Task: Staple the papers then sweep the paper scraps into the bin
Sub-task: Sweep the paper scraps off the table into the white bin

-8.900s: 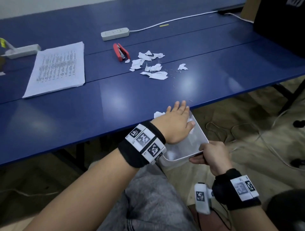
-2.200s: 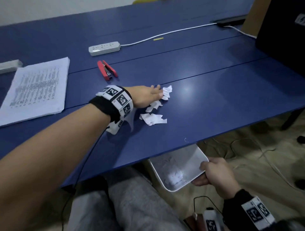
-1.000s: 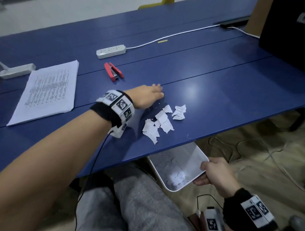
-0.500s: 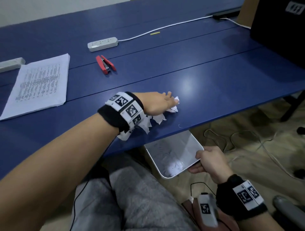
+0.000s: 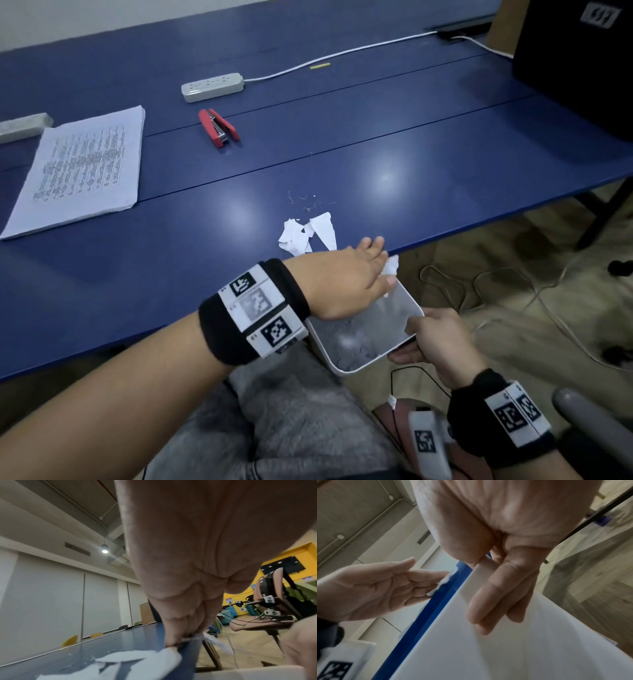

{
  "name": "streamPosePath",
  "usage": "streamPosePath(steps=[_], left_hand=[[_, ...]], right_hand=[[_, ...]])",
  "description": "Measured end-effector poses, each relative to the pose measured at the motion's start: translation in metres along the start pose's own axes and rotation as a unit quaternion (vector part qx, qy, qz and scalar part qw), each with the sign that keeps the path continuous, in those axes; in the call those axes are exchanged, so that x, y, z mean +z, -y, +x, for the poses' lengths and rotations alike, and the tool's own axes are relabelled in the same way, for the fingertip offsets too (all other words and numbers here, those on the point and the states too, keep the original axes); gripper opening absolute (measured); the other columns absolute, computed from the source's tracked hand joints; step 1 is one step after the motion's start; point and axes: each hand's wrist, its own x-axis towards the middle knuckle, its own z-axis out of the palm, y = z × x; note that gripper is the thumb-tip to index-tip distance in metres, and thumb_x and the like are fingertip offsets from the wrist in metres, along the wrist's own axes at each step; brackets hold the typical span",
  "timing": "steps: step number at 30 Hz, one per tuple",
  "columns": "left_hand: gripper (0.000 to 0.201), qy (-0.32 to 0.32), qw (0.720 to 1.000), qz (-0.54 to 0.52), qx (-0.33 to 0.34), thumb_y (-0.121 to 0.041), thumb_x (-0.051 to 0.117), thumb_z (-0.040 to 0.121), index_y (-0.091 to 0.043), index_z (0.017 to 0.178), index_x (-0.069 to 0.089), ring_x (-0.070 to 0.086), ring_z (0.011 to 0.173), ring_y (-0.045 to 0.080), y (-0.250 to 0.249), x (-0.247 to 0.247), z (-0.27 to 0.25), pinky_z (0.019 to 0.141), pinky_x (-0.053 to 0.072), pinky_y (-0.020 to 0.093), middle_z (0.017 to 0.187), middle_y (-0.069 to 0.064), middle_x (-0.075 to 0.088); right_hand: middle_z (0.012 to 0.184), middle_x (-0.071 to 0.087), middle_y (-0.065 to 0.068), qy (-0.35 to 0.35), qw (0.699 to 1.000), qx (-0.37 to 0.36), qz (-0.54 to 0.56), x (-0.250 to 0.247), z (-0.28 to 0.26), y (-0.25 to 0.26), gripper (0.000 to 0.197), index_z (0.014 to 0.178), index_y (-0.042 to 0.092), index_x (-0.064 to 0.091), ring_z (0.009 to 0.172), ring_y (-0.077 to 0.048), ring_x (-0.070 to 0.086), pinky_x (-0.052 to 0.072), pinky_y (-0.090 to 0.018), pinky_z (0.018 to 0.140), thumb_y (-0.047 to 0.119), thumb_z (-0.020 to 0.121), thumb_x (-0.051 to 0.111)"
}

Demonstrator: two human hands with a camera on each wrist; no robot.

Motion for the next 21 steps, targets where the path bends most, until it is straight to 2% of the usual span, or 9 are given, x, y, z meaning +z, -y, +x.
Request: streamPosePath(steps=[4, 7, 10, 13, 16, 18, 21], left_hand=[[0.062, -0.012, 1.0, -0.004, 0.013, -0.04, 0.014, 0.104, -0.008, 0.156, 0.004, -0.003, 0.153, 0.013, -0.007, 0.01, -0.012, 0.123, 0.002, 0.028, 0.165, 0.004, -0.007], [0.06, -0.016, 0.999, -0.031, 0.025, -0.041, 0.016, 0.104, -0.012, 0.156, 0.011, 0.003, 0.153, 0.01, -0.005, -0.001, -0.023, 0.125, 0.005, 0.029, 0.165, 0.001, 0.001], [0.057, -0.081, 0.995, -0.049, -0.036, -0.038, 0.019, 0.105, -0.013, 0.156, 0.015, 0.009, 0.152, 0.012, 0.028, -0.031, -0.017, 0.122, 0.007, 0.028, 0.165, 0.001, 0.009], [0.058, -0.123, 0.98, -0.077, -0.139, -0.036, 0.02, 0.105, -0.011, 0.156, 0.011, 0.0, 0.153, 0.014, 0.079, -0.059, -0.001, 0.122, 0.003, 0.029, 0.165, 0.003, 0.001], [0.053, -0.099, 0.966, -0.111, -0.213, -0.026, 0.018, 0.107, -0.007, 0.156, 0.01, -0.003, 0.153, 0.024, 0.104, -0.067, 0.01, 0.123, 0.003, 0.036, 0.165, 0.011, -0.001], [0.05, -0.077, 0.965, -0.122, -0.221, -0.016, 0.015, 0.107, -0.006, 0.155, 0.01, 0.0, 0.153, 0.029, 0.102, -0.065, 0.013, 0.122, 0.003, 0.035, 0.164, 0.016, -0.001], [0.051, -0.047, 0.97, -0.125, -0.201, -0.025, 0.014, 0.107, -0.005, 0.155, 0.015, 0.0, 0.153, 0.025, 0.088, -0.057, 0.006, 0.122, 0.002, 0.033, 0.164, 0.014, 0.0]], right_hand=[[0.058, 0.064, -0.03, -0.003, 1.0, -0.005, 0.0, -0.002, 0.001, 0.0, 0.025, 0.084, -0.01, 0.065, 0.044, -0.04, 0.066, 0.055, -0.032, 0.043, -0.013, 0.081, 0.041], [0.064, 0.064, -0.033, -0.008, 1.0, -0.01, -0.004, -0.002, 0.002, 0.0, 0.023, 0.086, -0.013, 0.063, 0.043, -0.041, 0.065, 0.056, -0.034, 0.043, -0.013, 0.081, 0.041], [0.078, 0.064, -0.038, -0.011, 1.0, -0.01, -0.008, -0.003, 0.004, 0.001, 0.022, 0.09, -0.014, 0.061, 0.042, -0.041, 0.066, 0.056, -0.033, 0.041, -0.013, 0.083, 0.041], [0.085, 0.064, -0.043, -0.008, 1.0, -0.012, -0.01, -0.002, 0.004, 0.001, 0.023, 0.095, -0.016, 0.061, 0.042, -0.04, 0.065, 0.055, -0.032, 0.041, -0.012, 0.084, 0.041], [0.088, 0.064, -0.045, -0.008, 1.0, -0.012, -0.011, 0.0, 0.004, 0.003, 0.023, 0.095, -0.016, 0.061, 0.042, -0.04, 0.066, 0.056, -0.032, 0.042, -0.012, 0.083, 0.042], [0.086, 0.064, -0.044, -0.005, 1.0, -0.012, -0.012, 0.002, 0.005, 0.004, 0.023, 0.093, -0.014, 0.062, 0.043, -0.04, 0.066, 0.056, -0.033, 0.043, -0.012, 0.083, 0.042], [0.082, 0.065, -0.041, -0.003, 1.0, -0.01, -0.013, 0.002, 0.005, 0.003, 0.023, 0.093, -0.014, 0.062, 0.042, -0.039, 0.066, 0.056, -0.033, 0.042, -0.012, 0.083, 0.041]])
